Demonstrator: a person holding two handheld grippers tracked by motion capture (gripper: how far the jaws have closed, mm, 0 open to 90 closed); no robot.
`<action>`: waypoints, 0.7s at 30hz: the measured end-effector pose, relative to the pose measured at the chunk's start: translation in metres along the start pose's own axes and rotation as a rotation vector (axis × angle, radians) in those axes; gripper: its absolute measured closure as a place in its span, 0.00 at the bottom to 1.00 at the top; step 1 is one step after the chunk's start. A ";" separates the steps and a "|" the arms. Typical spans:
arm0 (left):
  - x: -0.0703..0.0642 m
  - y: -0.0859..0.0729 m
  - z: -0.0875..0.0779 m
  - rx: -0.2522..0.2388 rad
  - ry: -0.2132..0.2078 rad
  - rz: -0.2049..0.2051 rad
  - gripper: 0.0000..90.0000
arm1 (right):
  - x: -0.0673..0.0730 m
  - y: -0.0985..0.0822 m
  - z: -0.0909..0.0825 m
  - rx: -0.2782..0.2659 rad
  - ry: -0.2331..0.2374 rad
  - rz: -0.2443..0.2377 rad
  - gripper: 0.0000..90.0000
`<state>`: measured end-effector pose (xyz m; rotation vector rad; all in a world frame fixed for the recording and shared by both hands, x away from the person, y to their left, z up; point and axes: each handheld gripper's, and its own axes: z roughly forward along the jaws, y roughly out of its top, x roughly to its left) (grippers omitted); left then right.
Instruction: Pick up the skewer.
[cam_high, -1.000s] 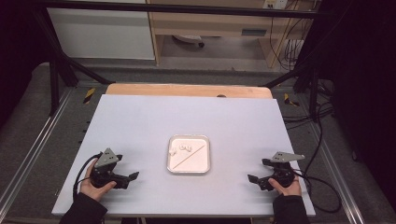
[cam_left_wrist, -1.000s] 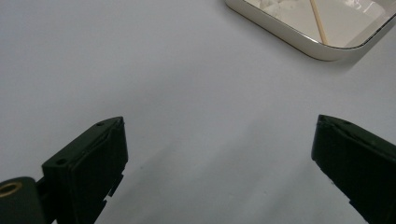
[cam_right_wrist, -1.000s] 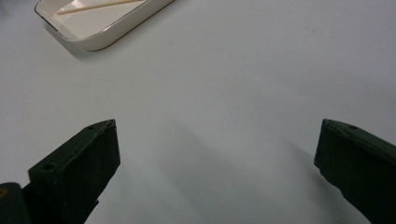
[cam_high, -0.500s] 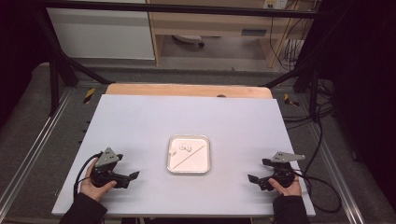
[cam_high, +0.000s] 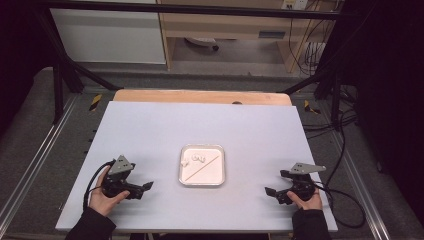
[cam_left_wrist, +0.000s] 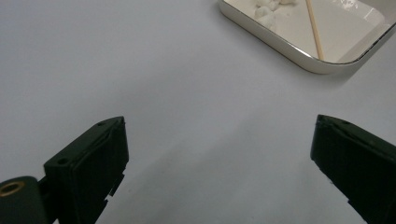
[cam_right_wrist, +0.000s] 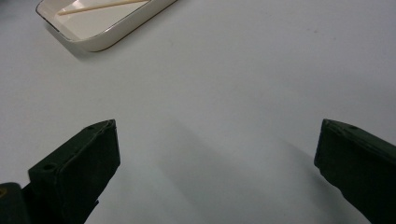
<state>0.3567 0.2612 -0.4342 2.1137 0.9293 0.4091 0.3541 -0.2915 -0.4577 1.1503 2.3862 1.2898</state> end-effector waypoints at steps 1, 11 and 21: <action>-0.001 0.002 0.001 0.001 -0.002 0.001 0.05 | 0.000 0.000 0.000 0.000 0.001 -0.001 0.01; -0.019 0.027 0.010 0.029 -0.011 0.044 0.05 | 0.000 0.000 0.000 0.000 -0.002 -0.001 0.01; -0.039 0.052 0.026 0.039 -0.026 0.089 0.05 | 0.001 0.001 0.000 0.005 -0.003 -0.010 0.01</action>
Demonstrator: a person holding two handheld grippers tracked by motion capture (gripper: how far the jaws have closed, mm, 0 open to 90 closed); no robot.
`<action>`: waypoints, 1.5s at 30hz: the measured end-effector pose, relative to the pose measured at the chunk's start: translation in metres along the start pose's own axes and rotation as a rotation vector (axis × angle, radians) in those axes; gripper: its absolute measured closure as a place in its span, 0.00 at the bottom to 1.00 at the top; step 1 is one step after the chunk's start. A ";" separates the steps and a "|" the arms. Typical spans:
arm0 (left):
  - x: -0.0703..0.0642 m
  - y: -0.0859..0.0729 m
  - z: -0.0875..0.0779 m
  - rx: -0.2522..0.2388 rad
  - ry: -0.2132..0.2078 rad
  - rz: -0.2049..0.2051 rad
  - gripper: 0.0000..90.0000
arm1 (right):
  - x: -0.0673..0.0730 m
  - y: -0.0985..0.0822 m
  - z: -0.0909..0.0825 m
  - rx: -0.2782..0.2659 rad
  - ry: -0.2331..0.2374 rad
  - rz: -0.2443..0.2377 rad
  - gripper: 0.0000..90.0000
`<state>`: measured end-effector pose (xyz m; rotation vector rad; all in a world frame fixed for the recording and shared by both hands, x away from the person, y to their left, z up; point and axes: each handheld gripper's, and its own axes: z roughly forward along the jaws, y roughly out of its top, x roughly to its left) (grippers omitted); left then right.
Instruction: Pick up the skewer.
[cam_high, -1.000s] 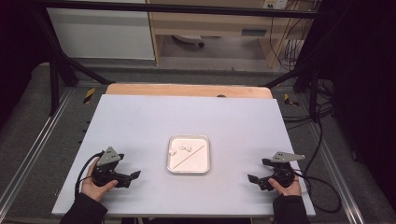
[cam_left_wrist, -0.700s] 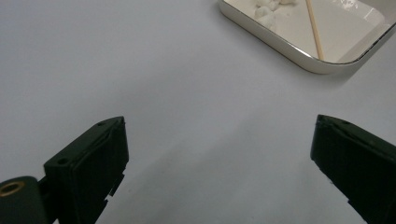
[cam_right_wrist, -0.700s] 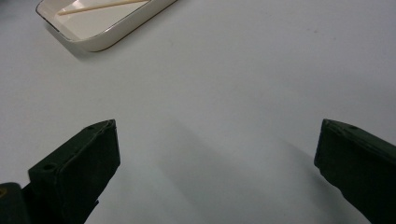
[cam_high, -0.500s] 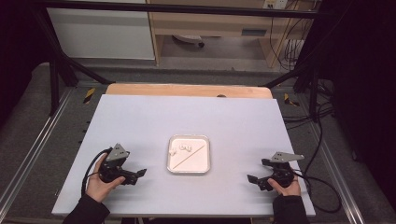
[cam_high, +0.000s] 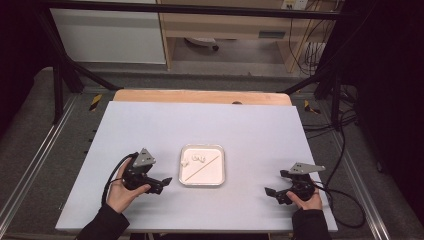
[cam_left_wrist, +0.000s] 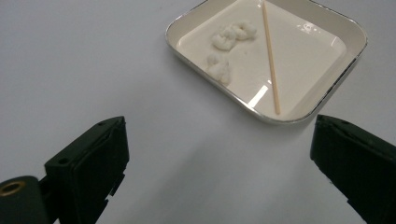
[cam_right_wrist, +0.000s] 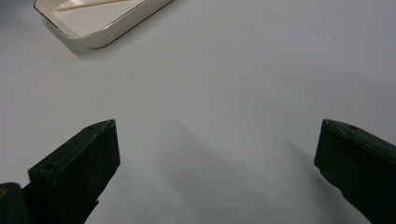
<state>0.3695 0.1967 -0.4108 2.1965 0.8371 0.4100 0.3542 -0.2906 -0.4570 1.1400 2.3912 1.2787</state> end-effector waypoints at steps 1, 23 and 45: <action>0.000 0.000 0.000 0.000 0.000 0.000 0.05 | 0.000 0.000 0.000 -0.001 0.002 0.002 0.01; -0.032 0.045 0.051 0.061 -0.011 0.023 0.20 | 0.001 0.000 0.001 0.004 0.003 0.000 0.01; -0.048 0.044 0.087 0.118 -0.043 0.035 0.81 | 0.000 0.000 0.001 0.009 -0.004 -0.011 0.01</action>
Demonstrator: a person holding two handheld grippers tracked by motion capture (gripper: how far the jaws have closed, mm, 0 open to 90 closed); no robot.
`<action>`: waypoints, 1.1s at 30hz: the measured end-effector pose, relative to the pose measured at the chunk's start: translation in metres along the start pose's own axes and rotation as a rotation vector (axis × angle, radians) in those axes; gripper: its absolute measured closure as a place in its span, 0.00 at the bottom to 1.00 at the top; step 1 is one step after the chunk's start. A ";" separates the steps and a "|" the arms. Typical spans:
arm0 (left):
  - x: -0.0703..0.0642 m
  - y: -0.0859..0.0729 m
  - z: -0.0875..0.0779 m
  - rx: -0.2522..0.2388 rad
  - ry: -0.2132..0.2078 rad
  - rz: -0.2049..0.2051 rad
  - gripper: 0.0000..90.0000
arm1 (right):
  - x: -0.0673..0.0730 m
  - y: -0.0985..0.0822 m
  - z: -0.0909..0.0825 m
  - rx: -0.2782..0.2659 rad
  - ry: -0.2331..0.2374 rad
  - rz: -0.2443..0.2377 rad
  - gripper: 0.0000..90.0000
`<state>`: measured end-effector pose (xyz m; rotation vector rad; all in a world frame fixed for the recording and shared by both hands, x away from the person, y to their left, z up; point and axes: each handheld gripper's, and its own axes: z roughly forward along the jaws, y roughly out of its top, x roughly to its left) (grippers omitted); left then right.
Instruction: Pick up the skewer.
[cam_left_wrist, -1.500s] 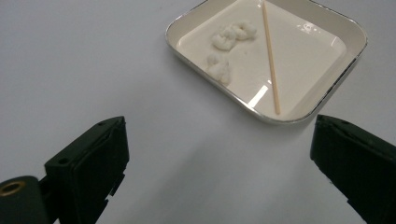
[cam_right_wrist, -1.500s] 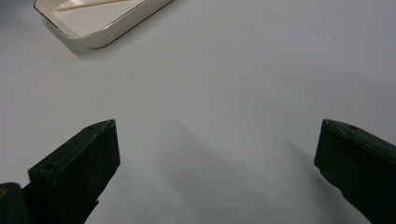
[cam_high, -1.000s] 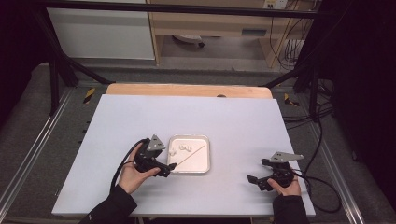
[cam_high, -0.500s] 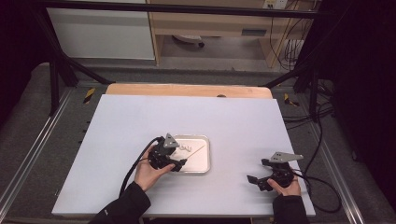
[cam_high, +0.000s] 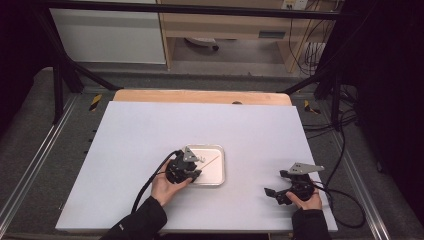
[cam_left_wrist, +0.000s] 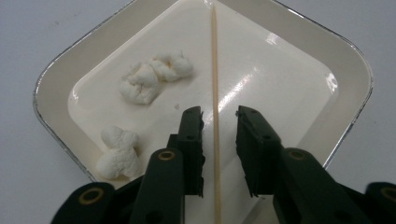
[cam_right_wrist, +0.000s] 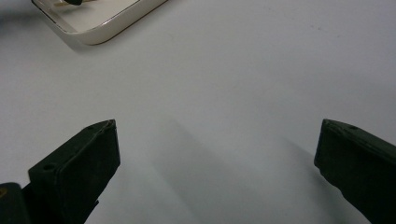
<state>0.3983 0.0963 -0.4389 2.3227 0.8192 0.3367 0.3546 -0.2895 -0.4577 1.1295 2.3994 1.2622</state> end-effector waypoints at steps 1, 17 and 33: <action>0.000 0.000 0.000 0.000 0.000 0.000 0.82 | 0.000 0.000 0.000 -0.002 0.001 0.000 0.01; -0.002 -0.001 0.000 -0.005 0.023 -0.007 0.98 | 0.000 0.000 0.000 -0.003 0.002 0.002 0.01; -0.002 -0.001 -0.017 -0.082 0.006 0.003 0.99 | 0.003 0.003 0.000 -0.005 -0.004 -0.016 0.01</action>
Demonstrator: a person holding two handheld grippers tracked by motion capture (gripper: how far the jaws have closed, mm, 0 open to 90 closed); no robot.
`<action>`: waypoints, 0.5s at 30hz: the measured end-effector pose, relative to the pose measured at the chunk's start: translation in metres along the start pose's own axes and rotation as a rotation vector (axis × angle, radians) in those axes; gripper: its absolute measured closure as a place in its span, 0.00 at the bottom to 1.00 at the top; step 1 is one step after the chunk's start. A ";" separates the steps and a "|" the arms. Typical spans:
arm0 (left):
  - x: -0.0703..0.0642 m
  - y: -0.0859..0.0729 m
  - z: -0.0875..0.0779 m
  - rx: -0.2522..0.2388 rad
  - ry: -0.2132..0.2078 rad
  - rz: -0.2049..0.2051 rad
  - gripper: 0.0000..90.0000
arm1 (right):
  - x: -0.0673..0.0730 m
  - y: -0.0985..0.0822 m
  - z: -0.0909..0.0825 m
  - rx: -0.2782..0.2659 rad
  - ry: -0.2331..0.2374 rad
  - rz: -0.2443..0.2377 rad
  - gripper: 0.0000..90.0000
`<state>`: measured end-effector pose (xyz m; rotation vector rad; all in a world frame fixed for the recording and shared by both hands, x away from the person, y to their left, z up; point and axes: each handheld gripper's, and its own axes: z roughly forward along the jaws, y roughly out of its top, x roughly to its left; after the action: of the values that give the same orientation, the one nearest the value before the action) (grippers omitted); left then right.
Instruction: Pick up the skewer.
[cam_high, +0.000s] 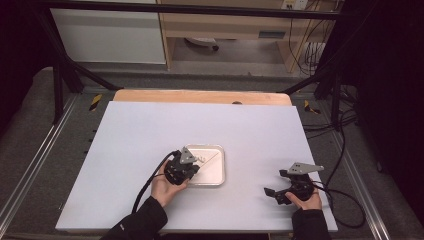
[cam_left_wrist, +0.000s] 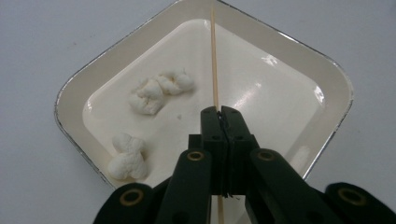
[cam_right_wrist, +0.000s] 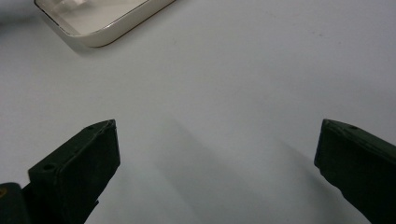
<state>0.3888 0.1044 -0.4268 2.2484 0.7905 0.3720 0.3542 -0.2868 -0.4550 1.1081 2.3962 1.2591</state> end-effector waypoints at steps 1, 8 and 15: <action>0.000 0.000 0.000 0.000 0.000 0.000 0.99 | 0.000 0.000 0.000 -0.001 0.000 -0.004 0.01; 0.001 0.001 -0.013 -0.008 -0.025 0.000 0.99 | 0.006 0.005 0.002 0.004 -0.025 -0.024 0.01; 0.004 -0.002 -0.023 -0.017 -0.041 -0.004 0.99 | 0.013 0.012 0.006 0.013 -0.088 -0.058 0.01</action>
<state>0.3804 0.1197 -0.4120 2.2314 0.7680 0.3278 0.3541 -0.2698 -0.4473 1.0664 2.3574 1.1539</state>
